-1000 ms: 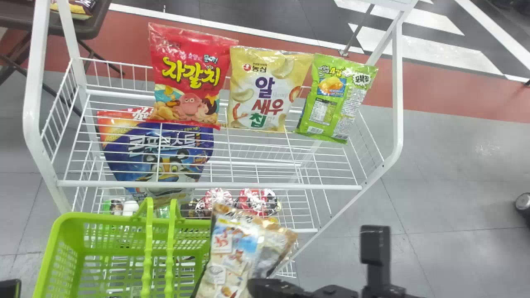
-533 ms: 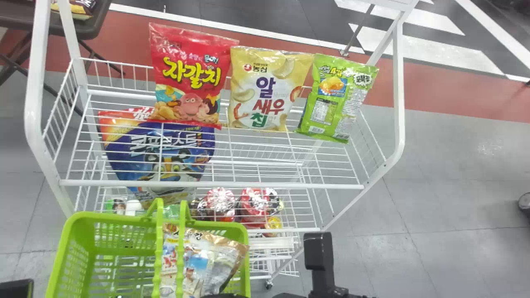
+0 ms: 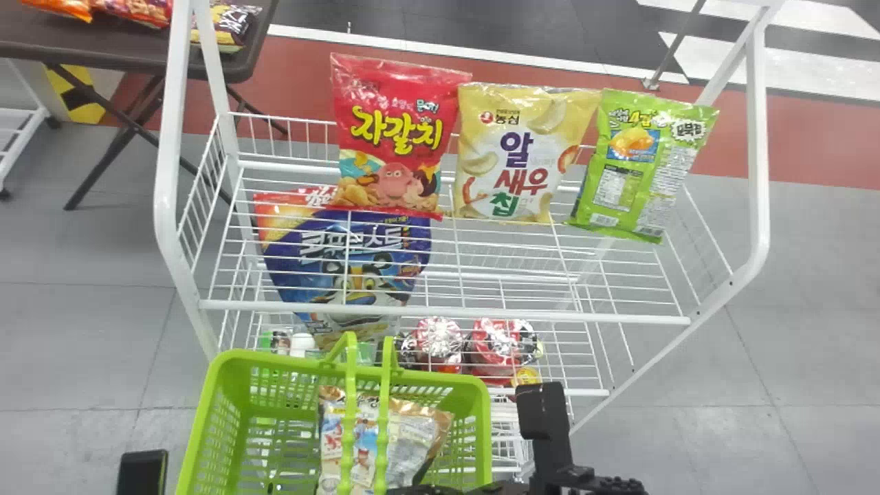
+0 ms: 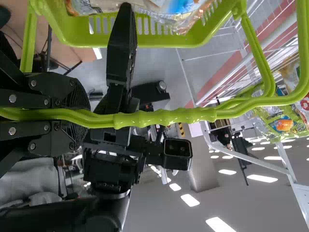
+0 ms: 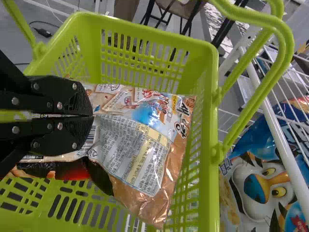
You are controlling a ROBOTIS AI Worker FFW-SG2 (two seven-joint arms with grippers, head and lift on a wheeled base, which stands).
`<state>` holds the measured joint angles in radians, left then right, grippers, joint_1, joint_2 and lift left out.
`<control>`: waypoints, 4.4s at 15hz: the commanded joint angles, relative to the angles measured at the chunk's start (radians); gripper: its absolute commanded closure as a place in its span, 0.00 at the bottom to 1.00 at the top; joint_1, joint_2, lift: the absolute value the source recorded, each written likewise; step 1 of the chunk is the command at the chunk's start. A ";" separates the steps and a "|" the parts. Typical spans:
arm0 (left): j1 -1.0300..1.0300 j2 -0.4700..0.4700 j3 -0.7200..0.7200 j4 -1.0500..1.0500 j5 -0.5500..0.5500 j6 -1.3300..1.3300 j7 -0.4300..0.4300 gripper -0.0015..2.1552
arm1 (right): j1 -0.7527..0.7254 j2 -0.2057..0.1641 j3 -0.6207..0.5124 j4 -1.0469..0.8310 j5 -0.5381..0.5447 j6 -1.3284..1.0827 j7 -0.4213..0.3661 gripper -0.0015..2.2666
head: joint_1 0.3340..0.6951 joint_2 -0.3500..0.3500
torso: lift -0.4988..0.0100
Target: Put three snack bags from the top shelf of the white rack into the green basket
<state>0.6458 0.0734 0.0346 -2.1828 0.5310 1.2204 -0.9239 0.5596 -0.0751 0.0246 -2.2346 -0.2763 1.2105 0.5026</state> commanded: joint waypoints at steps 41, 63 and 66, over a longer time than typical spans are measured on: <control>-0.031 0.034 0.034 0.074 0.066 0.021 -0.012 1.00 | -0.762 0.076 0.310 0.664 0.304 -0.662 -0.411 0.97 | 1.00 0.47 | 0.98; -0.029 0.002 0.033 0.064 0.052 0.021 0.022 1.00 | 0.195 -0.061 -0.158 -0.453 0.249 -0.098 -0.101 0.97 | 1.00 0.00 | 0.98; -0.011 -0.003 0.033 0.063 0.052 -0.009 0.020 1.00 | 0.244 -0.061 -0.169 -0.428 0.186 -0.021 -0.035 0.97 | 1.00 0.00 | 0.98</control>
<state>0.6297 0.0736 0.0686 -2.1193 0.5829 1.2223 -0.9037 0.7755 -0.1366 -0.1488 -2.6786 -0.0708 1.1808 0.4663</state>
